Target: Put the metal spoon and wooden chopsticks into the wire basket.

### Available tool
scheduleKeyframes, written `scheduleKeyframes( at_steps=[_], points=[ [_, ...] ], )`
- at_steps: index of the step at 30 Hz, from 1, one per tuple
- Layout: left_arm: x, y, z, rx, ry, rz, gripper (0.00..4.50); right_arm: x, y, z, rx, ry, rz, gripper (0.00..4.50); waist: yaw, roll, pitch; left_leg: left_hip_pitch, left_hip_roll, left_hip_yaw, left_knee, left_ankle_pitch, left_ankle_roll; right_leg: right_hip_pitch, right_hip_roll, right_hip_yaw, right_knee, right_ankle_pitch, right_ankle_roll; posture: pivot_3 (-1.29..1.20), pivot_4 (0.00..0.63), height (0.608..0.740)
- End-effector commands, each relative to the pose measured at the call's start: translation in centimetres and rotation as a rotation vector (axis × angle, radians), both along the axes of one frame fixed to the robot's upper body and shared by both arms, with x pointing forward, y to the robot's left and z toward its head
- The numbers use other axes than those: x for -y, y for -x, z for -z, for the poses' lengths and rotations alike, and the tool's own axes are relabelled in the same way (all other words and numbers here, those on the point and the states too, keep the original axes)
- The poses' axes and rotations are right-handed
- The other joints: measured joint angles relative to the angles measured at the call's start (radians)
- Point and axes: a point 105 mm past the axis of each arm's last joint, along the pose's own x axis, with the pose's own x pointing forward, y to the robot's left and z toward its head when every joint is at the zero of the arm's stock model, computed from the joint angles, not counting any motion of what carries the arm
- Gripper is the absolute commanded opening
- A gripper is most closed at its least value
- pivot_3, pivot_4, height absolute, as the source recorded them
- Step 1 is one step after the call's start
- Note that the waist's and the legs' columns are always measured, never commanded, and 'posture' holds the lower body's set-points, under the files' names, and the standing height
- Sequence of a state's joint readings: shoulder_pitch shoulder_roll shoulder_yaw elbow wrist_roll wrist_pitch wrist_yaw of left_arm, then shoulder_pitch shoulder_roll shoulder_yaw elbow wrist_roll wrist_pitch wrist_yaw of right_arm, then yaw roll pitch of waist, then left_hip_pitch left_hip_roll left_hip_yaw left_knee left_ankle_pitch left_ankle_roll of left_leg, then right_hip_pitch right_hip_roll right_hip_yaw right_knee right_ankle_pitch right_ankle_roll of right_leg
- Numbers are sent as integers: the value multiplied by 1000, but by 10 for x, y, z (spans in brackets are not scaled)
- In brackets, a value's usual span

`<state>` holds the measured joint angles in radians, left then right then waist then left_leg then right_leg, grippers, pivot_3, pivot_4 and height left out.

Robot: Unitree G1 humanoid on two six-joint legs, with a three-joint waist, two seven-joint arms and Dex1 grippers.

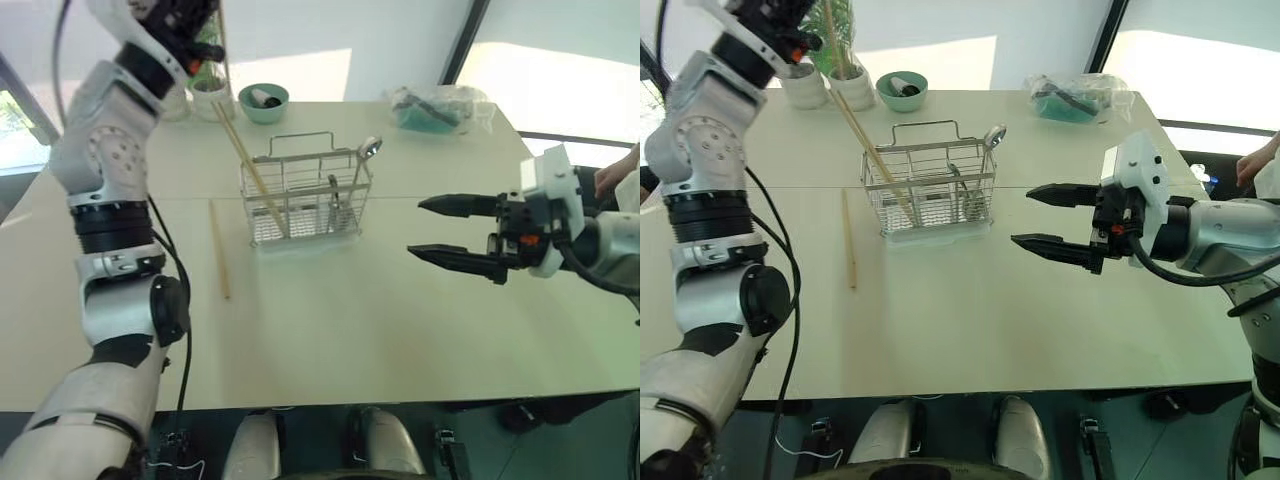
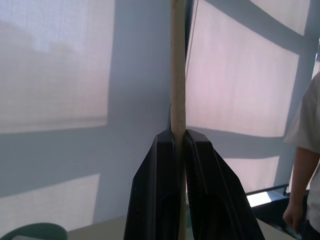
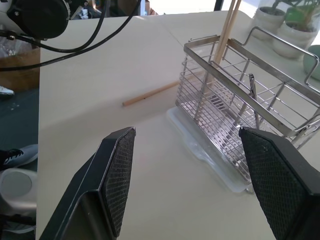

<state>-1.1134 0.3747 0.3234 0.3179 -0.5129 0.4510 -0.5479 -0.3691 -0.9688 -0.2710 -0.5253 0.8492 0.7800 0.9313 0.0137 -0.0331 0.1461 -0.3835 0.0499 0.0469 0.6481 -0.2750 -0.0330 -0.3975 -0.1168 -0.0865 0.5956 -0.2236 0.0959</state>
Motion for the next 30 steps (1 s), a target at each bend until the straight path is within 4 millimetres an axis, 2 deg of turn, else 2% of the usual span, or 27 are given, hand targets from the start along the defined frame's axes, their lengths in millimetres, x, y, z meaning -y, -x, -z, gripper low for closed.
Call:
scheduleKeyframes(
  at_steps=[1,10,16,20,23,29,30],
  points=[
    [14,2,15,-20,-3,32,56,1,4,-9,44,-8,11,3448,0,0,0,0,0,0,0,0,0,0,0,0,0,0,0,0,150,717],
    [32,5,60,-95,-33,53,56,3,3,-11,54,-21,48,3448,0,0,0,-1,0,-1,0,0,0,0,0,0,0,0,0,0,150,717],
    [34,7,85,-95,-126,26,56,5,-2,-16,65,-42,76,3448,1,0,0,-1,0,-1,0,0,0,0,0,0,-1,0,-1,0,150,717],
    [31,6,94,-105,-129,3,56,6,-5,-20,73,-57,86,3448,1,0,0,-1,0,-1,0,0,0,0,0,0,-1,0,-1,0,150,717],
    [29,6,100,-122,-111,-1,1191,7,-8,-25,78,-73,96,3448,1,0,1,-1,0,-1,0,0,0,0,0,0,-2,0,-1,0,150,717],
    [26,10,95,-126,-50,19,4326,9,-13,-29,79,-82,106,3448,1,0,1,-2,0,-1,0,0,0,-1,0,0,-2,0,-1,0,150,717],
    [24,11,93,-125,-50,13,4423,10,-14,-29,79,-83,107,3448,1,0,1,-2,0,-1,0,0,0,-1,0,0,-2,0,-1,0,150,717]
  ],
)
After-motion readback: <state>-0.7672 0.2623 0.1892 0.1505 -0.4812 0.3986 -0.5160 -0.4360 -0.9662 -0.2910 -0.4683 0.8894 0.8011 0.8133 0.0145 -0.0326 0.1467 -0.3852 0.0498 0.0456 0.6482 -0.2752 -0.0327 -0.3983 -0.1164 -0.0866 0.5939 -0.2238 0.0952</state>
